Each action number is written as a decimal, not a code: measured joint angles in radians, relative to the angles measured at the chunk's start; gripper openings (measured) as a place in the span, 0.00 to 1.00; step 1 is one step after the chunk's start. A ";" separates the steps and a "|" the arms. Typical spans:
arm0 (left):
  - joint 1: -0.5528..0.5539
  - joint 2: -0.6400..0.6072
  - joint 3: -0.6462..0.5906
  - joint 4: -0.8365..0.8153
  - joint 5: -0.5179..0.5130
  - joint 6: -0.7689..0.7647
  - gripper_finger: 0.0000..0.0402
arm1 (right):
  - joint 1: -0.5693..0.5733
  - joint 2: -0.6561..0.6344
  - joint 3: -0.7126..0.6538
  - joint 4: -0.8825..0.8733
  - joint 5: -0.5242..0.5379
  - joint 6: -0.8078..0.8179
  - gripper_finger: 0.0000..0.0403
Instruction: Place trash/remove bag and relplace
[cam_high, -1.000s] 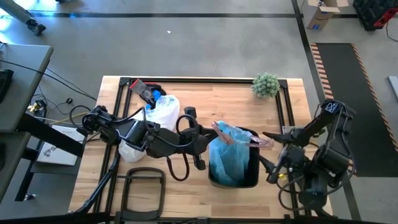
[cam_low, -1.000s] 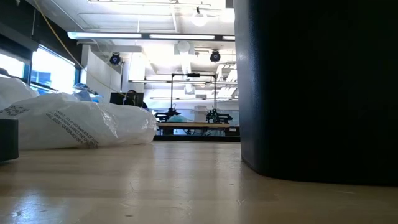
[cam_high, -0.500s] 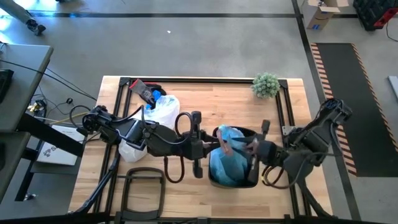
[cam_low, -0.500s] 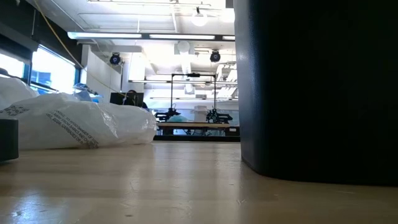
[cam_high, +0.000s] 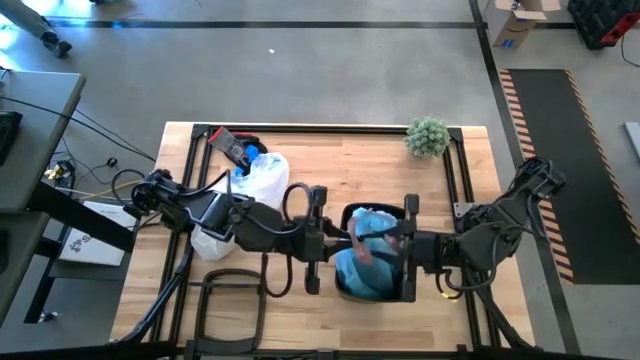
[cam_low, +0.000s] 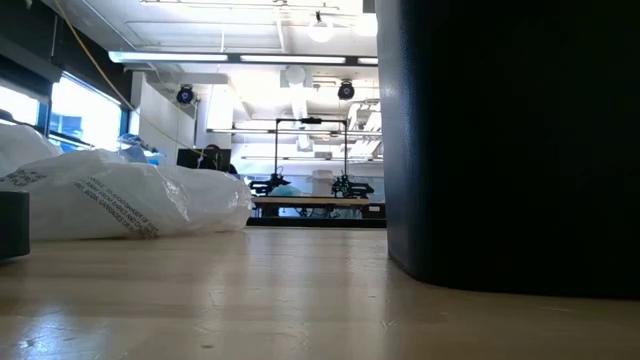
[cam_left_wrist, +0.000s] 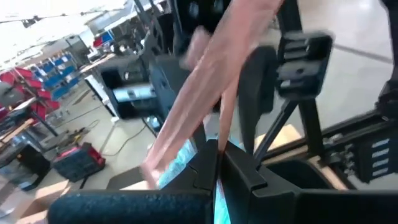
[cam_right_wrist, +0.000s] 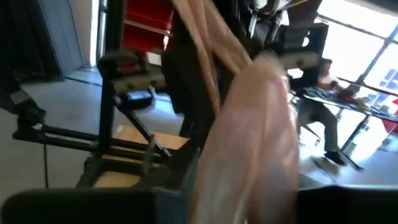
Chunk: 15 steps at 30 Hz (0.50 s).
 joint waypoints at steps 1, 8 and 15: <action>0.004 0.000 0.000 -0.010 0.006 -0.001 0.00 | 0.000 0.000 0.000 0.009 -0.002 -0.014 0.26; 0.039 0.002 -0.001 -0.074 0.050 -0.055 0.00 | 0.001 0.000 0.000 0.123 -0.019 -0.098 0.52; 0.070 0.021 0.000 -0.078 0.171 -0.070 0.00 | -0.039 0.000 0.000 0.131 -0.032 -0.097 0.58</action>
